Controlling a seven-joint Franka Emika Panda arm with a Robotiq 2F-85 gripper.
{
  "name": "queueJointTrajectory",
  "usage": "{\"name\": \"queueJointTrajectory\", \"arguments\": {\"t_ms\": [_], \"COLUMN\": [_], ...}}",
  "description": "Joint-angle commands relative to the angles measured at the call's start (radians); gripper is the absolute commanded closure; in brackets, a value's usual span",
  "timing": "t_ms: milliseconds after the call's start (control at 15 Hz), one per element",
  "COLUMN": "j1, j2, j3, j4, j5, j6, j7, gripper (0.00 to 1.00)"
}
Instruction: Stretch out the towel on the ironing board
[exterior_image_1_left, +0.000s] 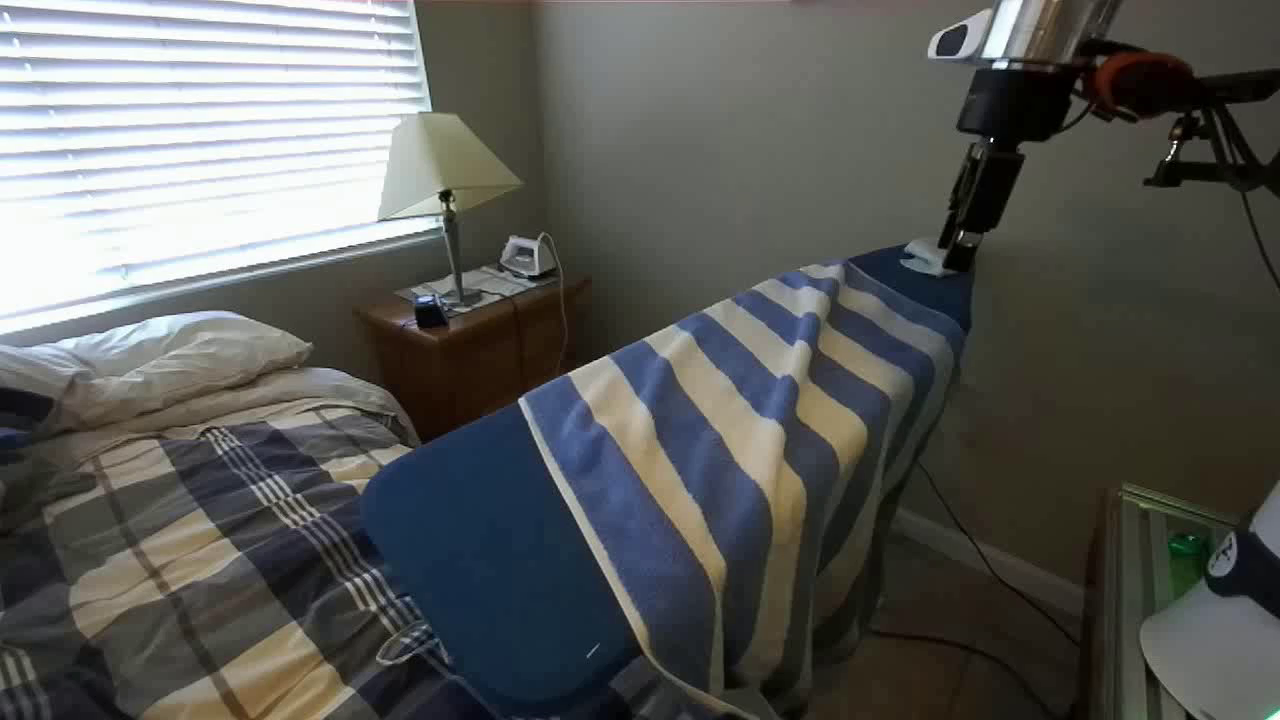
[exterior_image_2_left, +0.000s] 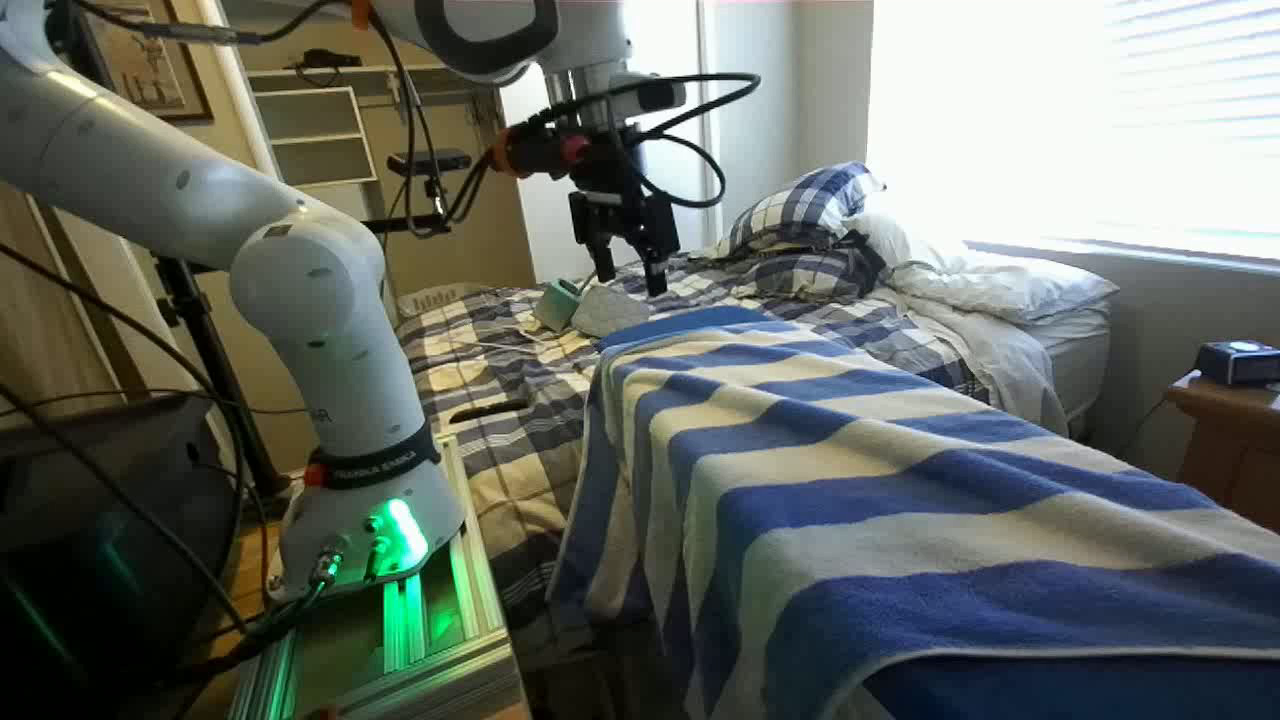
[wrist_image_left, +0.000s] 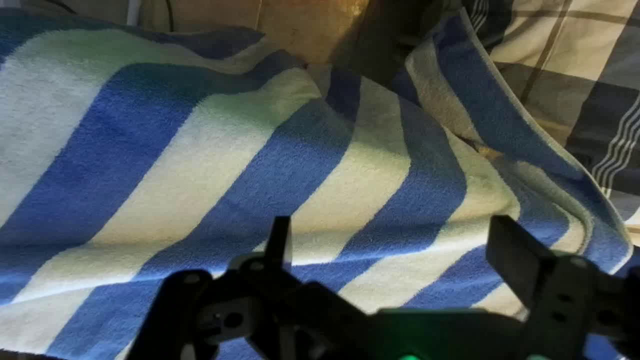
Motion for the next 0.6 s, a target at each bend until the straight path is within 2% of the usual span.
{"name": "queueJointTrajectory", "arguments": {"t_ms": [0, 533], "j1": [-0.001, -0.001], "j2": [0.001, 0.009], "j3": [0.002, 0.002], "j4": [-0.004, -0.008], "j5": [0.002, 0.002], "j6": [-0.004, -0.004], "j7": [-0.001, -0.001], "gripper": [0.0, 0.0]}}
